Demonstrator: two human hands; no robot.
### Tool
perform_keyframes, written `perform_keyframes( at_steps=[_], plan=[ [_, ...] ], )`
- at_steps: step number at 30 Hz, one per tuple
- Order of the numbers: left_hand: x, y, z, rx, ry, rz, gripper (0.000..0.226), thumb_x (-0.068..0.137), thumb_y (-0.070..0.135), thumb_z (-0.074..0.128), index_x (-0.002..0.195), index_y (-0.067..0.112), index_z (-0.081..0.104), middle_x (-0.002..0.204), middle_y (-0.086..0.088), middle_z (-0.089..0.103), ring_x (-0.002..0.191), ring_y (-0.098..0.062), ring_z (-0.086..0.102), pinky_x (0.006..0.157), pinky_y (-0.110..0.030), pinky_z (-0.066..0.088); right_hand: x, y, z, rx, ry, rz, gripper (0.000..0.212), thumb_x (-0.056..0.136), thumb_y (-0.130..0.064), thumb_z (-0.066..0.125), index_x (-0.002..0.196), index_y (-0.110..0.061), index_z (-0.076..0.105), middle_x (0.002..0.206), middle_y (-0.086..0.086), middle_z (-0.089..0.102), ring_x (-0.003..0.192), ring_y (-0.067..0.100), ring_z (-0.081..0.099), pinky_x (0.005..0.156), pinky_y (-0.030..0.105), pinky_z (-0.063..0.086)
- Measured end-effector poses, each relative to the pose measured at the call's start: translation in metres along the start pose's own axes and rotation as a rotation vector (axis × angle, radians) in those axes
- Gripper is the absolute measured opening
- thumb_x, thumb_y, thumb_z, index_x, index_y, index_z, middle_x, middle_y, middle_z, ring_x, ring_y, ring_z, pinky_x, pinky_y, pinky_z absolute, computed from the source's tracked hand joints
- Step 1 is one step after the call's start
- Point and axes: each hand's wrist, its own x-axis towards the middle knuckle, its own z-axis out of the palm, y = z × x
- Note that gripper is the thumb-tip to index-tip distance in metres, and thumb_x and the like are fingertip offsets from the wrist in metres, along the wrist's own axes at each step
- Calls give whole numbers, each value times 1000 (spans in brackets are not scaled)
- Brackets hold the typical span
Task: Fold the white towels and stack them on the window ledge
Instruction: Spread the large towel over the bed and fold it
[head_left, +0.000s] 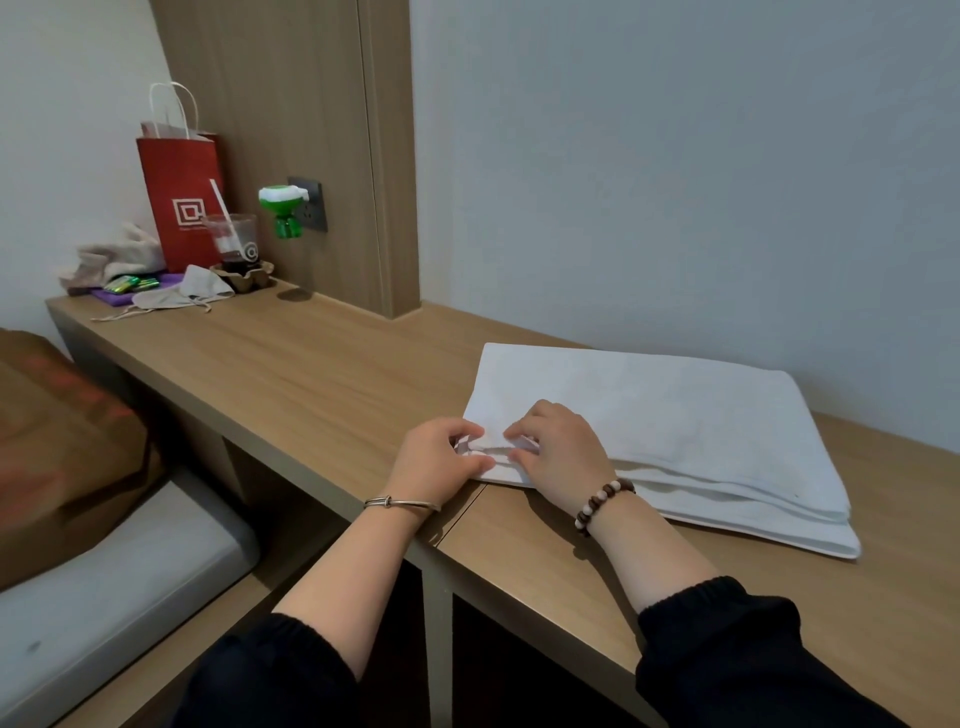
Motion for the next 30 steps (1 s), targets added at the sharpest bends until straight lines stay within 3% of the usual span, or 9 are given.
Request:
perform_keyframes(
  at_steps=[7, 13, 18, 22, 26, 28, 30],
  plan=[
    [0, 0, 2, 6, 16, 6, 40, 72, 17, 79, 110, 18, 70, 109, 3, 67, 93, -7, 56, 76, -13, 38, 1, -1, 6, -3, 157, -91, 15, 87, -6, 59, 82, -7, 74, 88, 7, 66, 87, 25, 56, 77, 31, 36],
    [-1, 0, 3, 23, 46, 37, 32, 73, 17, 79, 104, 16, 71, 105, 3, 66, 91, -8, 54, 77, -14, 38, 0, 0, 6, 13, 166, -139, 14, 76, -5, 61, 67, -9, 71, 71, 5, 63, 72, 27, 57, 67, 32, 38],
    [-3, 1, 3, 103, 73, 182, 20, 74, 13, 76, 94, 14, 75, 108, 3, 66, 105, -13, 53, 82, -14, 34, -3, 1, 7, -24, -3, -106, 19, 91, -13, 55, 91, -10, 74, 94, 4, 64, 95, 21, 52, 80, 29, 39],
    [-1, 2, 4, 177, 61, 219, 15, 80, 17, 72, 95, 13, 75, 101, 2, 68, 100, -15, 53, 75, -16, 30, -8, 4, 3, 28, 4, -27, 20, 93, -18, 55, 102, -14, 72, 100, 0, 61, 98, 14, 51, 81, 23, 39],
    [-4, -1, 7, 342, 102, 287, 16, 85, 22, 68, 98, 16, 75, 104, 5, 69, 104, -18, 54, 82, -27, 43, -24, 26, -15, -15, 50, 78, 17, 92, -16, 57, 100, -14, 72, 101, -1, 62, 100, 16, 52, 84, 23, 39],
    [-6, -2, 8, 496, 125, 391, 7, 79, 19, 73, 82, 14, 77, 90, 2, 72, 90, -25, 59, 67, -32, 50, -34, 42, -27, -74, 67, 115, 17, 91, -15, 57, 99, -15, 72, 104, 0, 62, 103, 17, 52, 88, 25, 37],
    [-8, 1, 10, 655, 121, 445, 13, 75, 18, 71, 64, 10, 71, 74, 0, 69, 77, -27, 59, 56, -29, 44, -45, 56, -36, -95, 72, 172, 18, 91, -13, 57, 99, -15, 72, 106, 0, 62, 104, 17, 50, 87, 23, 35]
  ],
)
